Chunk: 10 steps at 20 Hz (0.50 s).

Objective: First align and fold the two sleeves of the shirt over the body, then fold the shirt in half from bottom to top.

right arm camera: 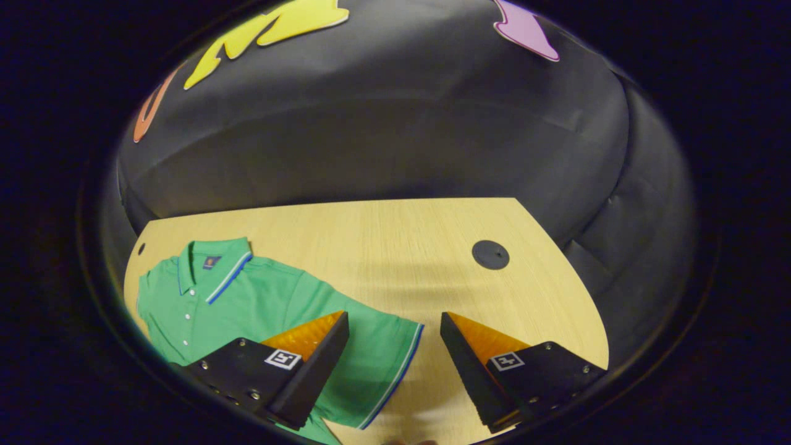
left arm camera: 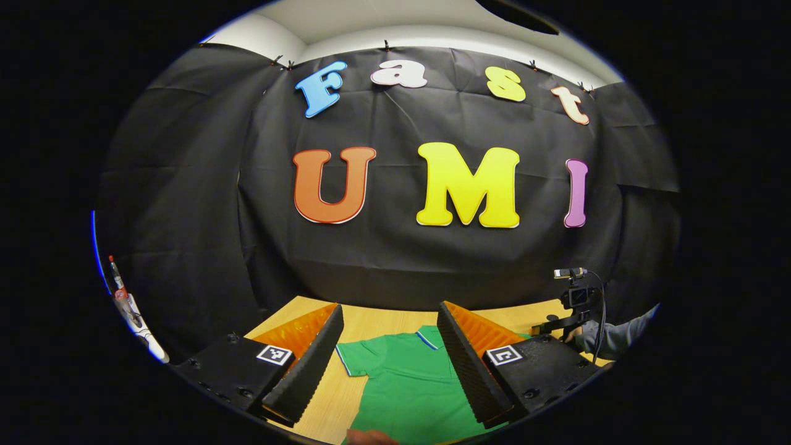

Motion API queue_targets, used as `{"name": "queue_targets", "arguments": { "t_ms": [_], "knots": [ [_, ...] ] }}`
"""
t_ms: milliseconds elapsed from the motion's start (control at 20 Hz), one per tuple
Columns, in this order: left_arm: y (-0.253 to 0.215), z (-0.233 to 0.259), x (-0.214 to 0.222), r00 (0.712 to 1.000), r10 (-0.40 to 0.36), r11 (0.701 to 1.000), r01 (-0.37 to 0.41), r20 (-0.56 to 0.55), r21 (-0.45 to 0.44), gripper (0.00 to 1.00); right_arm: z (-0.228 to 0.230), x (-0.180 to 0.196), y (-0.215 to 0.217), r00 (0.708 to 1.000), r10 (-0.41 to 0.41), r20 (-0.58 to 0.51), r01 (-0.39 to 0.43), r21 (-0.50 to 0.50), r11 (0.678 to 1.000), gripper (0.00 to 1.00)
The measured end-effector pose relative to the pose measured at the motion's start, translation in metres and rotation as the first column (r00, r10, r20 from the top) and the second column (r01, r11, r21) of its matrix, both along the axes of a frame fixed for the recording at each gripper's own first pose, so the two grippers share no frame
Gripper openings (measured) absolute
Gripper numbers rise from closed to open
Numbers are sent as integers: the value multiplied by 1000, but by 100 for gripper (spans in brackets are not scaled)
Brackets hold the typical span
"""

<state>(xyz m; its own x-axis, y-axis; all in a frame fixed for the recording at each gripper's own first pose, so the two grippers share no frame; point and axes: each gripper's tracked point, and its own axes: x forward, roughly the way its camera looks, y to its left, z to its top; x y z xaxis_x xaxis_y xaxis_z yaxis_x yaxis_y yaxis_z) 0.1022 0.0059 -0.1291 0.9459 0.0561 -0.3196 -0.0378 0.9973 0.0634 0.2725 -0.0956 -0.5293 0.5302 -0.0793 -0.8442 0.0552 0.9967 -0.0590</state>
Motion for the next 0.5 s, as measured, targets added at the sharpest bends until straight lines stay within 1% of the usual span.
{"name": "queue_targets", "arguments": {
  "t_ms": [200,250,300,350,450,500],
  "knots": [
    [-3,-8,4,1000,-7,1000,7,-20,-3,98,-18,-1,0,999,14,-30,-15,-10,1000,95],
    [-5,-11,4,1000,-10,1000,10,-29,-5,98,-22,-3,2,999,19,-41,-19,-1,1000,95],
    [-6,-13,3,999,-13,1000,13,-36,-9,99,-26,-6,8,999,19,-48,-18,32,999,95],
    [-7,-17,1,999,-16,1000,16,-44,-10,98,-26,-3,10,999,3,-44,-1,46,999,98],
    [-10,-20,-2,998,-22,1000,21,-53,-12,98,-26,-6,10,998,-7,-57,10,49,999,93],
    [-11,-24,-3,998,-23,1000,22,-61,-15,98,-26,-4,12,999,-3,-54,6,59,998,93]
  ]
}}
